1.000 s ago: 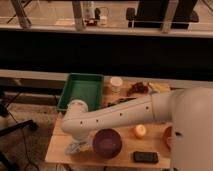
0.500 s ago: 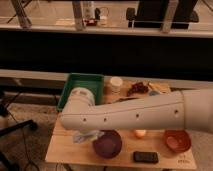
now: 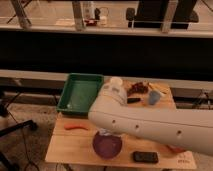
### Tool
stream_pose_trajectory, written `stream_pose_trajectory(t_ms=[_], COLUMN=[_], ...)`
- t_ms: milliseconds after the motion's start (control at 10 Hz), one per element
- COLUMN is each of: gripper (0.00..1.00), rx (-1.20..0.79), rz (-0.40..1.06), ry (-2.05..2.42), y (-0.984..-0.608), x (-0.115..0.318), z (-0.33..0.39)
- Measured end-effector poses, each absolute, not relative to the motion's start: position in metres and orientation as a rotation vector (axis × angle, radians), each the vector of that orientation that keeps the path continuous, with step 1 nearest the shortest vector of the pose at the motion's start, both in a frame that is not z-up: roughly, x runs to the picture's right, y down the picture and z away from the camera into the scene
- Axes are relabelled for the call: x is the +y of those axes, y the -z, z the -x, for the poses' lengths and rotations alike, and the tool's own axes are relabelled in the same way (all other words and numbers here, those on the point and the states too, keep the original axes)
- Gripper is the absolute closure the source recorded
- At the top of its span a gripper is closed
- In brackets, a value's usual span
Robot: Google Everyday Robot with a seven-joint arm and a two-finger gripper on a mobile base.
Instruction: Place towel in metal cup
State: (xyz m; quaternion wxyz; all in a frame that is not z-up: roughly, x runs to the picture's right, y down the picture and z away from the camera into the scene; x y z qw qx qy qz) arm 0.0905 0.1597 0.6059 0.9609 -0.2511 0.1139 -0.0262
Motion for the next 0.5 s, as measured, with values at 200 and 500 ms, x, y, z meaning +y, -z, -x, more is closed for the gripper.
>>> stream_pose_trajectory(t_ms=[200,500], gripper=[1.0,1.0], rx=[0.26,0.301], rz=[0.505,0.524], ry=[0.019,-0.045], y=[-0.617,-0.654], x=[0.14,0.107], z=[-0.139,-0.209])
